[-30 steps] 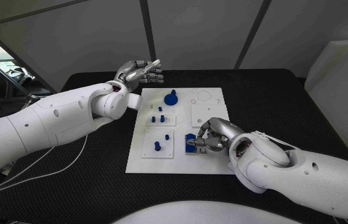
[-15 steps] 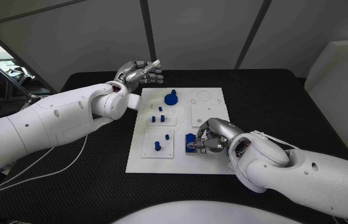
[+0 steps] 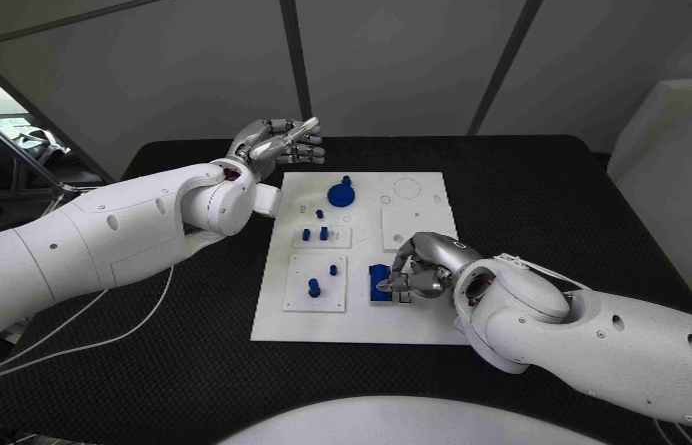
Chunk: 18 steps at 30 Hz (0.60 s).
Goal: Assemble the parts on the task board
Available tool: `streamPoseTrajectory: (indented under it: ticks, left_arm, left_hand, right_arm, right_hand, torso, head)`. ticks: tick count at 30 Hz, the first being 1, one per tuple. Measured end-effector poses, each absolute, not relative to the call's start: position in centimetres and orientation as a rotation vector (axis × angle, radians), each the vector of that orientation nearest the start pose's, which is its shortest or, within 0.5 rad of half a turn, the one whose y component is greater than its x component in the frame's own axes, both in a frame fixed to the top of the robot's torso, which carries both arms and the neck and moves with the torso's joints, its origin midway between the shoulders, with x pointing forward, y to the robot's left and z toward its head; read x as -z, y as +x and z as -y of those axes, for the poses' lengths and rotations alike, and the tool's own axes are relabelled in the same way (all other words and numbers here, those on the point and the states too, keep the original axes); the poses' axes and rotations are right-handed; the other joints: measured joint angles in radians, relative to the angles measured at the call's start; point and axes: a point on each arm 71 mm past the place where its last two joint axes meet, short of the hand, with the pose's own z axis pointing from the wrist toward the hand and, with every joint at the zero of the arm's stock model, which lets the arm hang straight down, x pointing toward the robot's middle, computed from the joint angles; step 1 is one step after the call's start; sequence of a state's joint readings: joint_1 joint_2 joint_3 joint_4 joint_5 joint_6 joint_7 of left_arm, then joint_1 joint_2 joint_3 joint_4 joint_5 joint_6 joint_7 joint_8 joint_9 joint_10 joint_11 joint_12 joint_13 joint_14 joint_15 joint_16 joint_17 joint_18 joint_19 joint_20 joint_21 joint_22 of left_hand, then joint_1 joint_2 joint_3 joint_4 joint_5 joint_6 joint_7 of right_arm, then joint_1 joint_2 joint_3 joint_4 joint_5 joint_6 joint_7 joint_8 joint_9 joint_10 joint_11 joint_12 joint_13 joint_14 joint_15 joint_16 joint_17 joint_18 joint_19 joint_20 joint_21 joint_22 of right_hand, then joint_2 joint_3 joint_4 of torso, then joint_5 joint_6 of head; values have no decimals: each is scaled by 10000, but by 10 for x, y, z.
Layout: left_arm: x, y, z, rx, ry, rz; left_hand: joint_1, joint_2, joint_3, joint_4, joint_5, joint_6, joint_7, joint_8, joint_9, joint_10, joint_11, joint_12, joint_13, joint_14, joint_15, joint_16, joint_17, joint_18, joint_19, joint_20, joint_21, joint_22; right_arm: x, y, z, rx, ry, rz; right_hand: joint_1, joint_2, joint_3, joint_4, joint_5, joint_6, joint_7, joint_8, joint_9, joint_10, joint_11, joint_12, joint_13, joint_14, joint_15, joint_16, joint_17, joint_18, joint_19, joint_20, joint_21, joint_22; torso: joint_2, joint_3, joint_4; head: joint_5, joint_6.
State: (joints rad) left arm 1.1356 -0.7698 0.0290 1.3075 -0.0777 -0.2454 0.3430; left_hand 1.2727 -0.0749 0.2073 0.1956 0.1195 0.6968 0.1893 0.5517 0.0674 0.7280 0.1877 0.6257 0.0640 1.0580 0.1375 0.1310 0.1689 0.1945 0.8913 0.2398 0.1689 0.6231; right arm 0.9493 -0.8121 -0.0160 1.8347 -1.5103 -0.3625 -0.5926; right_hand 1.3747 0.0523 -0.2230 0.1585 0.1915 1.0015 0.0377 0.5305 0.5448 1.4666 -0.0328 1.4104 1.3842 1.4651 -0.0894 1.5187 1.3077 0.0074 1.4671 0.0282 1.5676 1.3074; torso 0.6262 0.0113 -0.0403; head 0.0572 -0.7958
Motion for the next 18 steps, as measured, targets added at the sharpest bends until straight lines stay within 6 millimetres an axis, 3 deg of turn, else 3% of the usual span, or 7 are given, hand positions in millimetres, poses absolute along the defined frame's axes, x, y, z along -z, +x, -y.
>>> streamPoseTrajectory:
  ticks: [8,12,14,18]
  left_arm:
    - [204,523,-237,14465,-11329,-14227]
    - [204,523,-238,14452,-11334,-14228]
    - [204,523,-238,14445,-11336,-14227]
    - [204,523,-239,14446,-11337,-14232]
  left_hand:
    - [0,0,0,1,0,0,0,0,0,0,0,0,0,0,0,0,0,0,0,0,0,1]
    - [0,0,-1,0,0,0,0,0,0,0,0,0,0,0,0,0,1,0,0,0,0,1]
    - [0,0,-1,1,0,0,0,0,0,0,0,0,0,0,0,0,1,0,0,0,0,1]
    - [0,0,-1,0,0,0,0,0,0,0,0,0,0,0,0,-40,1,1,0,0,0,-17]
  right_arm:
    - [252,368,136,-6006,863,-19426]
    - [246,364,151,-6002,1173,-19153]
    - [240,364,164,-5952,1458,-18907]
    - [231,363,185,-5750,1904,-18581]
  right_hand:
    - [78,54,-94,92,29,-22,22,-167,-8,16,-14,-15,266,0,1,0,0,0,0,1,0,0]
    - [-372,-35,-286,400,554,-202,128,-403,-87,11,-6,-261,256,0,1,-50,-1,0,0,1,0,0]
    - [-689,-110,-444,625,826,-216,141,-505,-118,1,85,-289,-294,21,22,-61,-1,0,0,1,0,0]
    - [-884,-151,-573,803,791,-252,177,-586,-134,0,116,-242,-747,-1,74,-61,-1,1,-3,4,0,0]
  torso:
    - [-6,5,-12]
    - [-12,9,-22]
    - [-14,10,-25]
    - [-18,9,-38]
  head:
    - [-13,-13]
    - [-57,27]
    - [-68,43]
    - [-113,78]
